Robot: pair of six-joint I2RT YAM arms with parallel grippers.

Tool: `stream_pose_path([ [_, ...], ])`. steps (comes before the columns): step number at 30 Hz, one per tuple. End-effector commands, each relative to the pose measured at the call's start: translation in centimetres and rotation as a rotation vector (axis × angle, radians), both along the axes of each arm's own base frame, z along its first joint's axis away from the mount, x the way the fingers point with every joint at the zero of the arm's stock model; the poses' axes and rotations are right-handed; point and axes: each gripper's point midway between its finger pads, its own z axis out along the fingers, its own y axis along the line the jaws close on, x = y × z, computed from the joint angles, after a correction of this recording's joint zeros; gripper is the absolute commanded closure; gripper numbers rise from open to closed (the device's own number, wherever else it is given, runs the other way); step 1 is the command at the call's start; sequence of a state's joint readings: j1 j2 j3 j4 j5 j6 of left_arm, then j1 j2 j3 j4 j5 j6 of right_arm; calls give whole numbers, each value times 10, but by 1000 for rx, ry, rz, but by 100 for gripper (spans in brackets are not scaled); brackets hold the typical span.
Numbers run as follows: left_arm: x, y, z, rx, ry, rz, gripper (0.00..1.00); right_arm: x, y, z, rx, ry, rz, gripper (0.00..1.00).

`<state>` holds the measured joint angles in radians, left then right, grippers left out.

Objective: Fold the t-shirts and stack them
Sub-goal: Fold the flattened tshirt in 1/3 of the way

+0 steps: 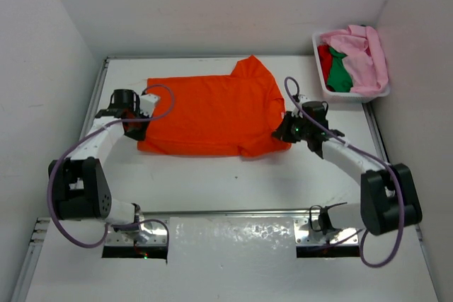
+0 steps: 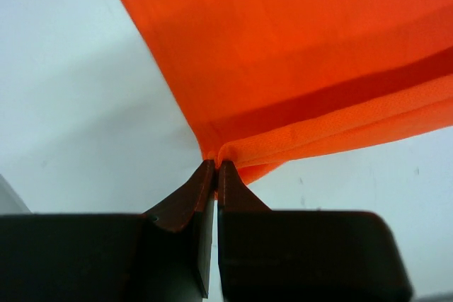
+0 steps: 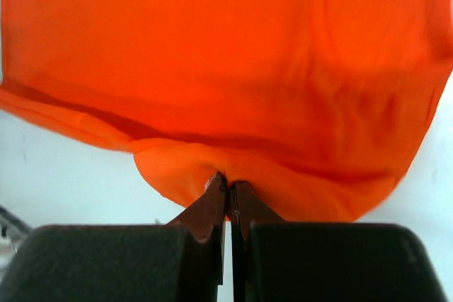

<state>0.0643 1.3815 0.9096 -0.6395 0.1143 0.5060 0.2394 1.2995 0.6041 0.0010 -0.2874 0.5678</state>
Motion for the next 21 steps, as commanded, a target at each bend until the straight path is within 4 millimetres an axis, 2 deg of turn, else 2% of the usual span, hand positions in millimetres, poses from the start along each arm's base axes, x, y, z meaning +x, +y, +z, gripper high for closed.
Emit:
stream_pose_path([
  [1,32,4,9,-41,-69,80,100,30,3,7,19,-38,33,100],
  [2,35,4,7,-46,-75,93,100,40,3,12,17,-60,38,100],
  [3,34,4,1,-52,-63,108,100,46,3,4,7,-47,41,100],
  [7,41,15,-14,-28,-48,160,100,77,-6,7,6,-75,14,100],
  [9,51,18,-15,-37,-56,179,100,86,-10,0,5,-64,0,100],
  [10,54,18,-14,-41,-62,181,100,94,-10,4,6,-79,4,100],
  [16,69,21,-19,-44,-76,208,100,110,-4,-5,-3,-62,44,100],
  [21,79,23,-21,-41,-94,225,100,116,-7,-16,-29,-41,44,100],
])
